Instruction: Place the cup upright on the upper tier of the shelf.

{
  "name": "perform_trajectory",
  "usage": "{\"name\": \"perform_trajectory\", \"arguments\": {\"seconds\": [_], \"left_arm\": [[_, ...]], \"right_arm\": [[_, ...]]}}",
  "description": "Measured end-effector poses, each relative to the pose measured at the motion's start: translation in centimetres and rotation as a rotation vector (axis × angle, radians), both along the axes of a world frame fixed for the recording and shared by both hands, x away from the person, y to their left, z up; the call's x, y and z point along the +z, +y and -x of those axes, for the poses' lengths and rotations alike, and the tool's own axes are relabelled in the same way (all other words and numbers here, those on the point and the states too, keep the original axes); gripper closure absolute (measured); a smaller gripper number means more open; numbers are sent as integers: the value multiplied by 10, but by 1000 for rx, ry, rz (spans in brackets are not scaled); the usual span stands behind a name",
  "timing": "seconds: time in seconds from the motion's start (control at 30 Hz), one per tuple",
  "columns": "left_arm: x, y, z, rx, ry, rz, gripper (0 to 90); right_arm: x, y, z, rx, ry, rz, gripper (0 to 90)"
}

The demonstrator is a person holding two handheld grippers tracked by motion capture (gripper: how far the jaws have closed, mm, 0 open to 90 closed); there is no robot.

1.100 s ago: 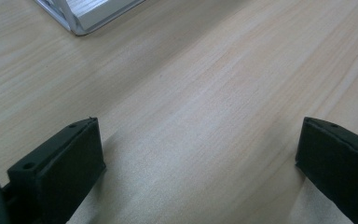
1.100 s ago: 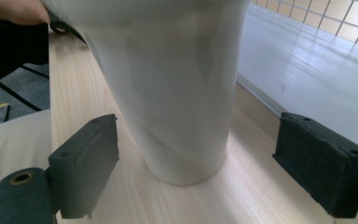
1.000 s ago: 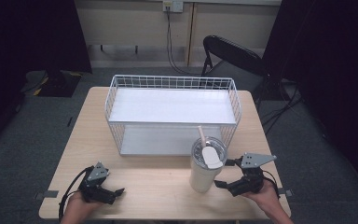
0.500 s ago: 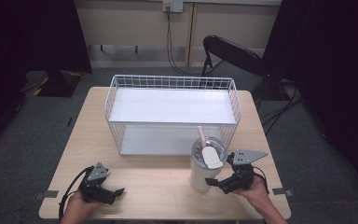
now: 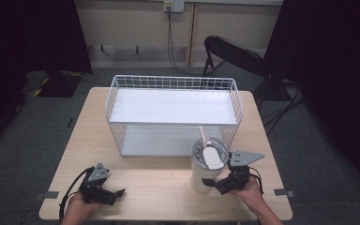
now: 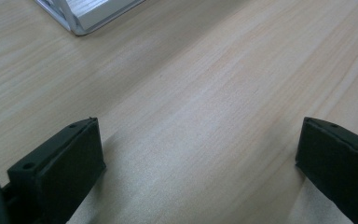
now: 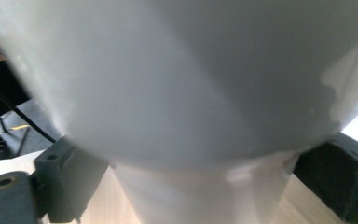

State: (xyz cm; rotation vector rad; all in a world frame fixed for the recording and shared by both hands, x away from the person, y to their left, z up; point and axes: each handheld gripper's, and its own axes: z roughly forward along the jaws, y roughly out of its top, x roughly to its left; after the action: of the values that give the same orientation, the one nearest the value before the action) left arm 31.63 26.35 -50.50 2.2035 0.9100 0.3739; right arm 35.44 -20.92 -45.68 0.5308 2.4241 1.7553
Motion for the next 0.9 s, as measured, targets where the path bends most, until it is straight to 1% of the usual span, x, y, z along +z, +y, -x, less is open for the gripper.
{"name": "perform_trajectory", "arguments": {"seconds": [0.03,0.07,0.13,0.2,0.27,0.33,0.5,0.67,0.7,0.73,0.8,0.83,0.87,0.9], "left_arm": [[0,0,0,0,0,0,1],[0,0,0,0,0,0,1],[0,0,0,0,0,0,1],[0,0,0,0,0,0,1],[0,0,0,2,2,3,1],[0,0,0,2,1,2,1],[0,0,0,2,1,2,1],[0,0,0,2,1,2,1],[0,0,0,2,1,2,1],[0,0,0,2,1,2,1],[0,0,0,2,1,2,1],[0,0,0,2,1,2,1],[0,0,0,2,2,3,1],[0,0,0,2,2,3,1]], "right_arm": [[-2,1,-3,15,19,-9,63],[-3,1,-4,22,26,-16,62],[-4,2,-5,29,25,-22,62],[-4,5,-6,37,15,-26,63],[-4,6,-6,43,17,-29,63],[-7,7,-8,50,19,-52,62],[-8,10,-9,40,22,-70,64],[-6,12,-7,23,19,-62,72],[-7,12,-6,14,0,-64,78],[-7,12,-6,14,0,-64,78],[-6,9,-3,12,-24,-62,85],[-6,9,-3,12,-24,-62,85],[-8,7,-1,7,-50,-72,91],[-8,6,1,7,-64,-73,94]]}}
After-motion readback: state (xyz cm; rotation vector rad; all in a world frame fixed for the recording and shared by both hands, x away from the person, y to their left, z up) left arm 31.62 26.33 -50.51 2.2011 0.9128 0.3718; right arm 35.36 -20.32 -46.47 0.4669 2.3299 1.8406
